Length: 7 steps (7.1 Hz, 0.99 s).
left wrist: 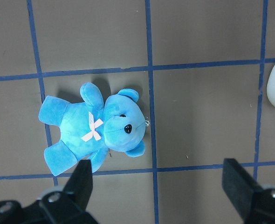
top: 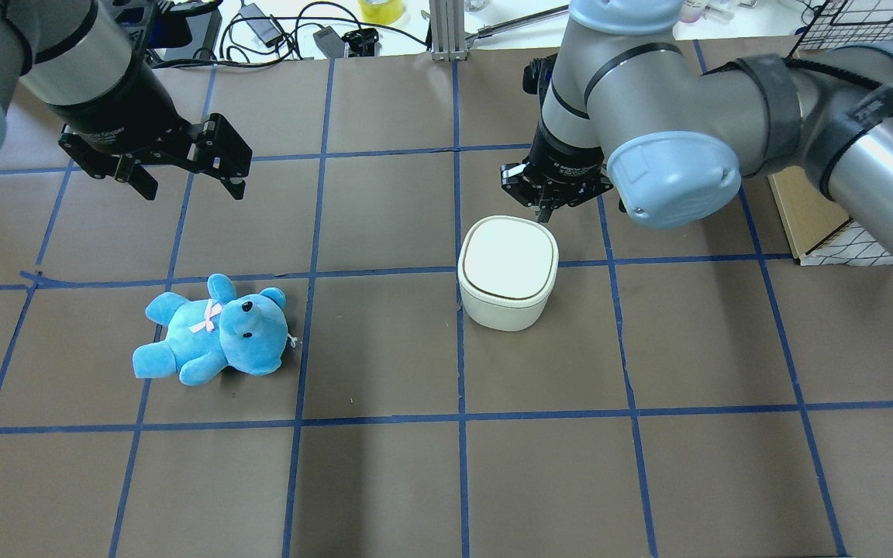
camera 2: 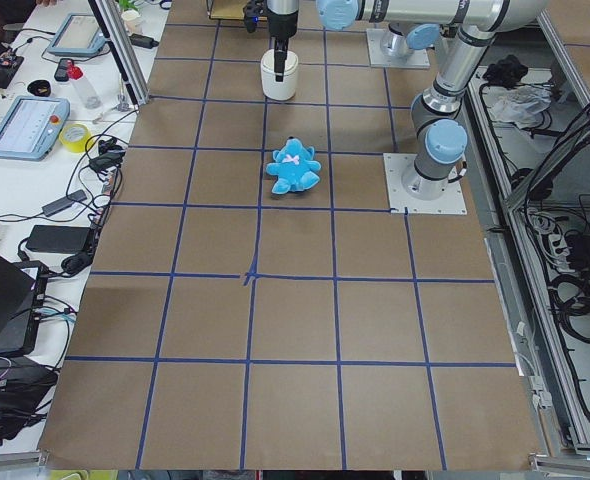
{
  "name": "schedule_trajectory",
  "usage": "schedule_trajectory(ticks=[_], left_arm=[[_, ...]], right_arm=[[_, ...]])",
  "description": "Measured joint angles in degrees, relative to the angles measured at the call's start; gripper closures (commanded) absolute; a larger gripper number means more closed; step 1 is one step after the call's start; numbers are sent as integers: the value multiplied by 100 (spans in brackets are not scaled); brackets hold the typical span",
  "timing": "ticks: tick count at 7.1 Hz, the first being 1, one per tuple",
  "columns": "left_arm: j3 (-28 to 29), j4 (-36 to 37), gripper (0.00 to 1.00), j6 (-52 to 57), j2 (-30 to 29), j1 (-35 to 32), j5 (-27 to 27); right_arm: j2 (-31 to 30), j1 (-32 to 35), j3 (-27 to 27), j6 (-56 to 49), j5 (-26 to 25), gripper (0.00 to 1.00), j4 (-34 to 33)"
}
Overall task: Open trash can with right arm
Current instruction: 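Move the right gripper over the white trash can and lower it onto the lid, then lift the lid edge with the right gripper, flipping the lid open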
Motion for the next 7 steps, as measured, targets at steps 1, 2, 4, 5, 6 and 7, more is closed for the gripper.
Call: schedule_trajectory(ticks=[1, 2, 4, 5, 6, 7], left_arm=[[0, 0, 0, 0, 0, 0, 2], [0, 0, 0, 0, 0, 0, 2], [0, 0, 0, 0, 0, 0, 2], [0, 0, 0, 0, 0, 0, 2], [0, 0, 0, 0, 0, 0, 2], [0, 0, 0, 0, 0, 0, 2]], right_arm=[[146, 0, 87, 49, 12, 100, -235], [275, 0, 152, 82, 36, 100, -355], [323, 0, 366, 100, 67, 100, -420], [315, 0, 419, 106, 56, 100, -426], [295, 0, 418, 114, 30, 100, -403], [251, 0, 384, 116, 15, 100, -349]])
